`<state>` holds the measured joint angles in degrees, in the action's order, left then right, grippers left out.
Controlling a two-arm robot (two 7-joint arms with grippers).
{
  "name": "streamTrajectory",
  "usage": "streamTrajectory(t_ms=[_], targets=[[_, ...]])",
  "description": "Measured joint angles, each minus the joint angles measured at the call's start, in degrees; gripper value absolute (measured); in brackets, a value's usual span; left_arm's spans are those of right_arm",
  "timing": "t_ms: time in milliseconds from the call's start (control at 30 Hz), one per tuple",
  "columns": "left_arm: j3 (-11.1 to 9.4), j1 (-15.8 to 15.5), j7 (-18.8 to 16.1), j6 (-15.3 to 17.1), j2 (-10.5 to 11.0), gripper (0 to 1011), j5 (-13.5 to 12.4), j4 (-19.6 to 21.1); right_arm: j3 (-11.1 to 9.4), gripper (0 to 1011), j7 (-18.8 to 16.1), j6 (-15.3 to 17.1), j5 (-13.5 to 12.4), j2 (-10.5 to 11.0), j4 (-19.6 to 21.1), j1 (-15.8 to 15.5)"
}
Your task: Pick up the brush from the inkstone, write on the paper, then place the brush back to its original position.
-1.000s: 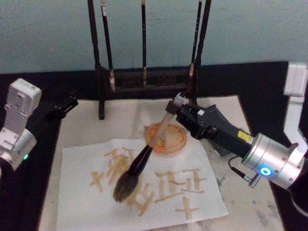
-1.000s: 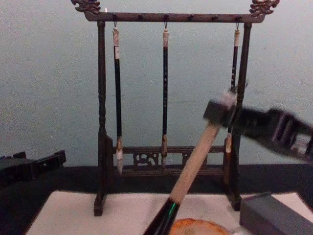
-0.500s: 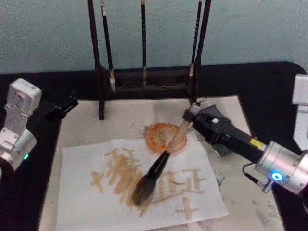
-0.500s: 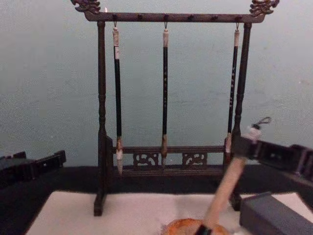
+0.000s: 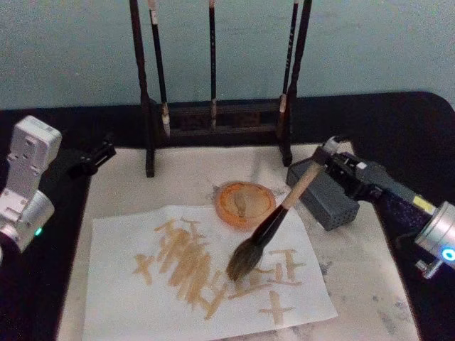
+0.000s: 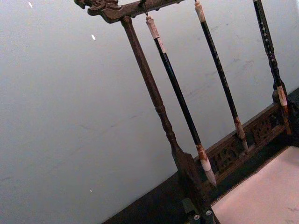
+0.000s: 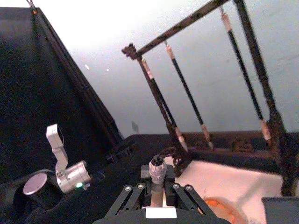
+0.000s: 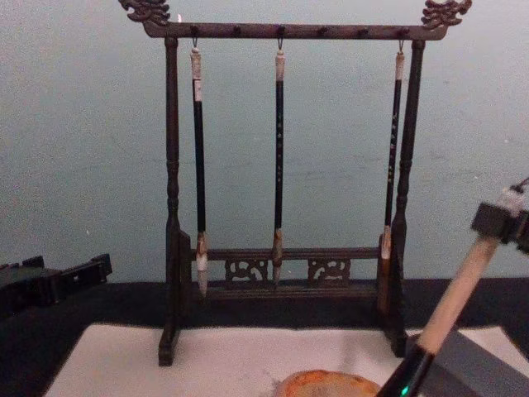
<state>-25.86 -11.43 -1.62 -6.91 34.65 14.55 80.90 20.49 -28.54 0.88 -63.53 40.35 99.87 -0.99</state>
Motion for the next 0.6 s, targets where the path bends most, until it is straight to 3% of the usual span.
streamTrajectory(t_ms=[333,600], targets=[[0.0,0.0,0.0,0.0,0.0,1002,0.0,0.0,-2.3,170,-1.0,-1.2,-1.6,0.3,3.7,-1.0],[0.0,0.0,0.0,0.0,0.0,1002,0.0,0.0,1.3,170,-1.8,-0.6,-0.3,-1.6,6.1,1.3]])
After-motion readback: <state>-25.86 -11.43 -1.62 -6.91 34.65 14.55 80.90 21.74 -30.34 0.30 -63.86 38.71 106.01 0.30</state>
